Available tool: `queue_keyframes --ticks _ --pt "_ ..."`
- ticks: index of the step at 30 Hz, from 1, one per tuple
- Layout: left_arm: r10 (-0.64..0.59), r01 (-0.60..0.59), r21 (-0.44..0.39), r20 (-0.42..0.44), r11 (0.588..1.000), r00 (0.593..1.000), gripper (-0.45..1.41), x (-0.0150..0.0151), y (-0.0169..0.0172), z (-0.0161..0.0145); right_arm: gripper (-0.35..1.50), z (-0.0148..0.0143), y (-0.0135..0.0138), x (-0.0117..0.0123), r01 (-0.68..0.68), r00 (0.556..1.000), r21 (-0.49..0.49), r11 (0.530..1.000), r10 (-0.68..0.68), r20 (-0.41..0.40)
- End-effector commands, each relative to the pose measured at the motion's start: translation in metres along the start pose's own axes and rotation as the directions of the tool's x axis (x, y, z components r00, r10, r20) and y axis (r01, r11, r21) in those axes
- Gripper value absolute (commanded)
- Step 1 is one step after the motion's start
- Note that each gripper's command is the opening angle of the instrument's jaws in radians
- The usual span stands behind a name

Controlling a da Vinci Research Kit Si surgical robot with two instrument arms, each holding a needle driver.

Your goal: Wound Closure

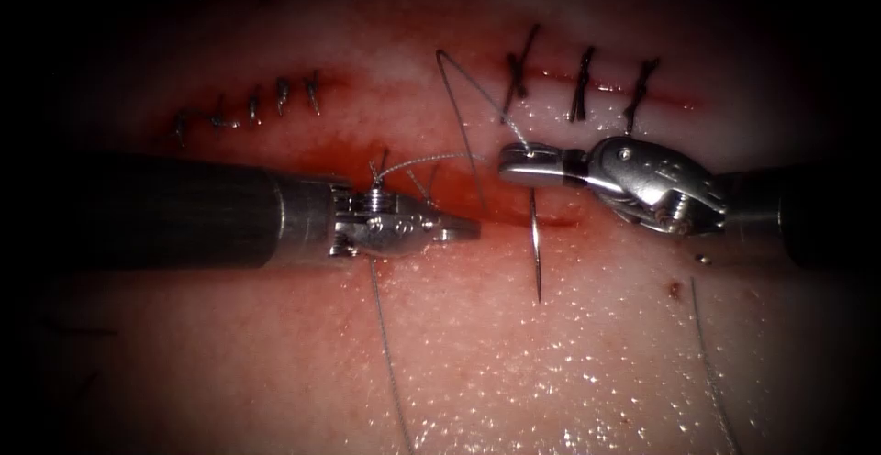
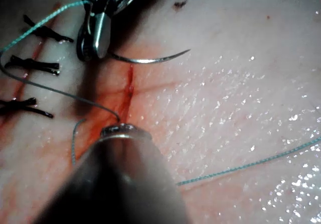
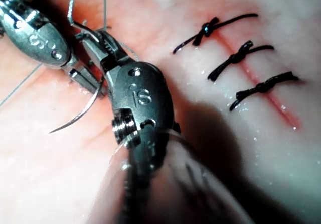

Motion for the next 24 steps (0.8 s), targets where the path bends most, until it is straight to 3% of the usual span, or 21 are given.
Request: queue_keyframes --ticks 1,3,6,9,16,18,20,24 --pt "-0.001 0.001 -0.001 0.002 1.0 1.0 -0.45 -0.0003 0.0 0.001 -0.35 0.0005 -0.0004 -0.0008 0.013 1.0 0.006 1.0 -0.013 -0.001" --pt "-0.001 0.001 0.001 0.002 1.0 1.0 -0.45 -0.0008 -0.0008 0.0014 -0.35 0.0005 -0.0005 -0.0008 0.025 1.0 0.012 1.0 -0.025 -0.008" --pt "-0.025 0.025 0.01 0.025 1.0 0.999 -0.45 -0.0018 -0.002 0.0025 -0.35 0.0009 -0.0008 -0.0009 0.154 0.985 0.023 0.988 -0.151 -0.083" --pt "-0.033 0.035 -0.026 0.085 0.999 0.996 -0.45 -0.0031 -0.0027 0.0037 -0.35 0.0023 -0.0015 -0.0011 0.359 0.925 0.037 0.932 -0.351 -0.144" --pt "-0.042 0.067 -0.156 0.157 0.986 0.987 -0.45 -0.0035 -0.0018 0.0045 -0.35 0.0037 -0.0015 -0.0012 0.547 0.818 -0.011 0.837 -0.536 -0.208" --pt "-0.043 0.075 -0.177 0.177 0.981 0.983 0.04 -0.0033 -0.0014 0.0045 -0.35 0.0038 -0.0014 -0.0013 0.572 0.799 -0.019 0.82 -0.562 -0.213" --pt "-0.052 0.088 -0.187 0.191 0.978 0.98 0.31 -0.003 -0.001 0.0046 -0.35 0.0038 -0.0013 -0.0016 0.589 0.785 -0.026 0.808 -0.58 -0.218" --pt "-0.052 0.094 -0.204 0.203 0.974 0.978 0.54 -0.0024 -0.0007 0.0045 -0.35 0.004 -0.0013 -0.0022 0.622 0.759 -0.037 0.782 -0.614 -0.219"
